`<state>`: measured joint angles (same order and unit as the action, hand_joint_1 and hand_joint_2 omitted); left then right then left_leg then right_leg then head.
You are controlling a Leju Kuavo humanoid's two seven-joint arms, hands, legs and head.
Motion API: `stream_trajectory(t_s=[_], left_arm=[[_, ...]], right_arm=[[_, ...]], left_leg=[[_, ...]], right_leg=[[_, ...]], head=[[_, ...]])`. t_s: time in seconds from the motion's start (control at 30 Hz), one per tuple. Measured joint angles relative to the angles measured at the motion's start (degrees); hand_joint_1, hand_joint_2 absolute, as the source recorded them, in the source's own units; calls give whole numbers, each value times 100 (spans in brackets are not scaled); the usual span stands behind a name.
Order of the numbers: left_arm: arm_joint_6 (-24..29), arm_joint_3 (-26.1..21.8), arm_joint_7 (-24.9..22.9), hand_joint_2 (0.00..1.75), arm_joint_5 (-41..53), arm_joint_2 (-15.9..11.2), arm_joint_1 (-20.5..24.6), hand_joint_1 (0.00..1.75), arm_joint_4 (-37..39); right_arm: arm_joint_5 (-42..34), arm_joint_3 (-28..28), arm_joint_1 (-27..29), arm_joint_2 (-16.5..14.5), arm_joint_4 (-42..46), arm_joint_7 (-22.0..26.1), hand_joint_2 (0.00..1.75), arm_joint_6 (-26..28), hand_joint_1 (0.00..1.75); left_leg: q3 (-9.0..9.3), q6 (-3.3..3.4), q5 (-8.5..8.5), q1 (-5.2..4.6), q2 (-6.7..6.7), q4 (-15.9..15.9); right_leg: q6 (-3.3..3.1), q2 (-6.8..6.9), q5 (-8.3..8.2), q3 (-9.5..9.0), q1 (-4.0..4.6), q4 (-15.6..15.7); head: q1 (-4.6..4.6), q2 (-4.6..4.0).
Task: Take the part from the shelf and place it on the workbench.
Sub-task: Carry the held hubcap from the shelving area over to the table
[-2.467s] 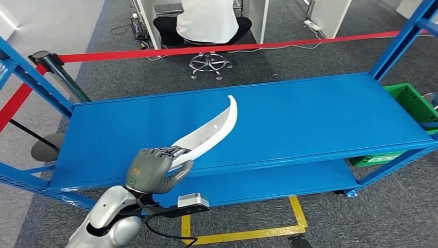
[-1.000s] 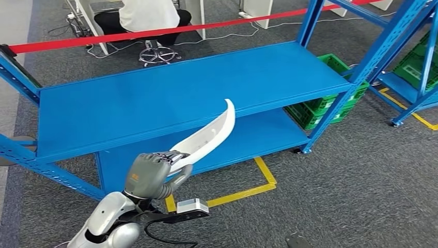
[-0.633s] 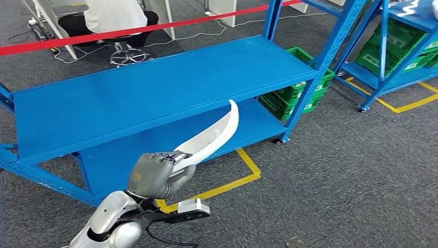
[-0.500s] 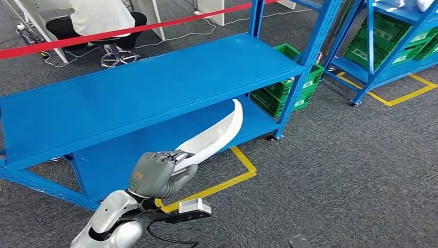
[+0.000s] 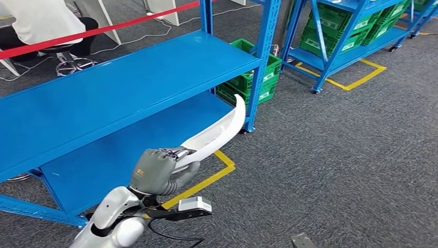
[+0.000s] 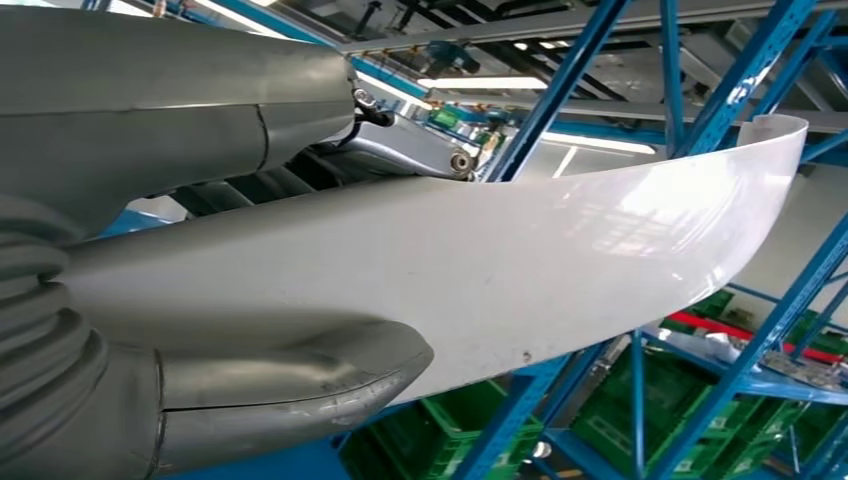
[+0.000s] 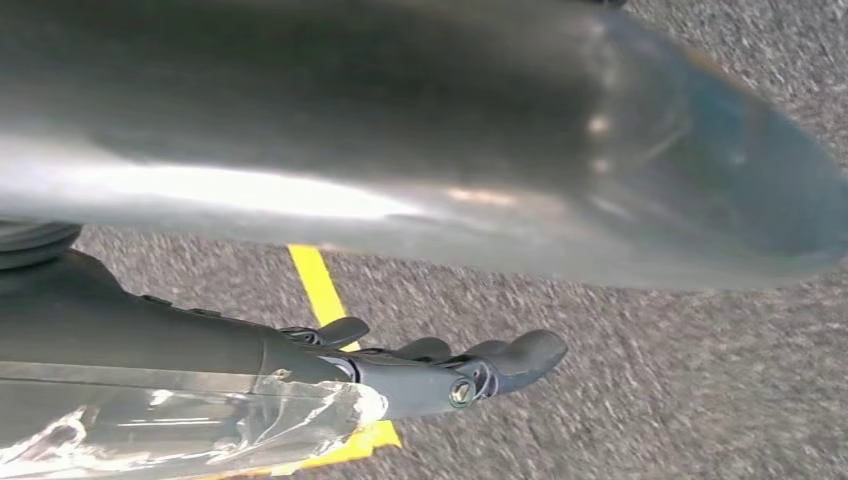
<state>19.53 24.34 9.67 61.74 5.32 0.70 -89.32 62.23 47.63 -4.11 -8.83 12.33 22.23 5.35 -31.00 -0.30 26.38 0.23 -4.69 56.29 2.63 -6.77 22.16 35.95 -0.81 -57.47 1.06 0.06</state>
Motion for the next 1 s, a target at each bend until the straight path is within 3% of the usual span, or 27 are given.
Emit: stream_trajectory(t_s=[0.03,0.1,0.17,0.23,0.27,0.3,0.37,0.43,0.47,0.53,0.6,0.63,0.7,0.73,0.77,0.8,0.83,0.9,0.97,1.0], left_arm=[[-1,1,4,175,-3,5,8,175,7],[2,7,29,175,-47,27,27,175,18],[2,11,70,175,-142,46,40,175,25],[-22,9,112,175,-291,54,38,175,32],[-52,7,137,175,-400,57,31,175,35],[-84,2,174,175,-539,63,14,175,36],[-128,-15,294,175,-864,84,-65,175,27],[-95,-44,488,175,-1175,110,-205,175,-21],[-59,-57,590,175,-1287,124,-285,175,-57],[47,-79,731,175,-1381,154,-429,175,-128],[208,-99,768,175,-1324,185,-528,175,-188],[323,-116,776,175,-1268,197,-573,175,-216],[634,-168,832,175,-1155,212,-674,175,-252],[819,-201,886,175,-1107,220,-725,175,-261],[1007,-232,949,175,-1063,231,-766,175,-267],[1183,-259,1012,175,-1027,245,-793,175,-270],[1320,-281,1062,175,-1003,261,-808,175,-274],[1459,-313,1120,175,-980,290,-821,175,-276],[1485,-338,1143,175,-979,313,-846,175,-281],[1491,-348,1148,175,-979,322,-860,175,-284]], right_arm=[[0,3,13,2,0,1,0,1,0],[-1,12,33,5,0,2,0,10,0],[-12,32,16,7,0,8,0,25,0],[-48,67,4,7,0,23,0,36,0],[-78,92,14,7,0,36,0,39,0],[-115,121,28,7,0,46,0,43,0],[-192,195,48,7,0,59,0,52,0],[-265,272,45,3,0,28,0,63,0],[-299,315,47,1,0,1,0,72,0],[-367,404,75,-2,0,-47,0,96,0],[-426,491,105,-3,0,-61,0,134,0],[-452,529,107,-4,0,-59,0,159,0],[-485,601,100,-10,0,-48,0,231,0],[-490,635,100,-13,0,-45,0,268,0],[-488,663,107,-17,0,-44,0,306,0],[-481,689,116,-20,0,-44,0,338,0],[-474,707,122,-25,0,-44,0,363,0],[-466,740,113,-37,1,-44,0,393,0],[-463,763,93,-46,2,-44,0,406,0],[-463,773,95,-47,2,-44,0,408,0]], left_leg=[[-13,24,-10,2,59,-11],[-19,86,-50,14,197,-38],[-20,122,-66,12,362,-51],[-23,130,-65,-2,529,-49],[-24,131,-63,-6,605,-48],[-22,129,-61,-9,675,-47],[-7,109,-45,-16,793,-42],[2,66,-22,-50,887,-23],[3,45,-18,-67,925,-15],[0,7,-14,-75,991,-11],[-45,-45,112,-58,883,99],[-131,-71,267,-49,770,306],[-458,-95,665,-38,565,1047],[-629,-98,802,-36,524,1408],[-736,-97,836,-36,505,1620],[-741,-92,751,-33,492,1616],[-630,-87,565,-26,468,1381],[-248,-89,175,19,223,613],[-29,-90,46,60,-37,137],[-15,-71,61,58,-74,79]], right_leg=[[38,-24,-20,42,-15,8],[95,180,94,158,-1,-152],[138,511,450,438,22,-771],[170,628,765,732,18,-1500],[175,644,789,759,17,-1638],[174,659,711,664,17,-1536],[161,795,407,196,24,-778],[102,938,236,-177,50,-143],[66,961,228,-235,64,-33],[-11,860,220,-211,73,-33],[-74,770,197,-192,54,-20],[-102,722,181,-186,39,-11],[-136,606,158,-160,26,-10],[-144,542,150,-148,25,-11],[-146,476,143,-138,25,-12],[-140,410,134,-132,22,-13],[-128,340,124,-130,16,-14],[-86,201,103,-112,10,-32],[-23,78,70,-52,8,-53],[18,19,46,-20,-1,-49]], head=[[2,0],[-31,1],[-77,1],[-89,1],[-90,1],[-90,1],[-91,1],[-90,1],[-89,1],[-87,1],[-87,1],[-84,1],[-82,1],[-83,1],[-83,1],[-84,1],[-84,1],[-83,1],[-88,1],[-91,1]])
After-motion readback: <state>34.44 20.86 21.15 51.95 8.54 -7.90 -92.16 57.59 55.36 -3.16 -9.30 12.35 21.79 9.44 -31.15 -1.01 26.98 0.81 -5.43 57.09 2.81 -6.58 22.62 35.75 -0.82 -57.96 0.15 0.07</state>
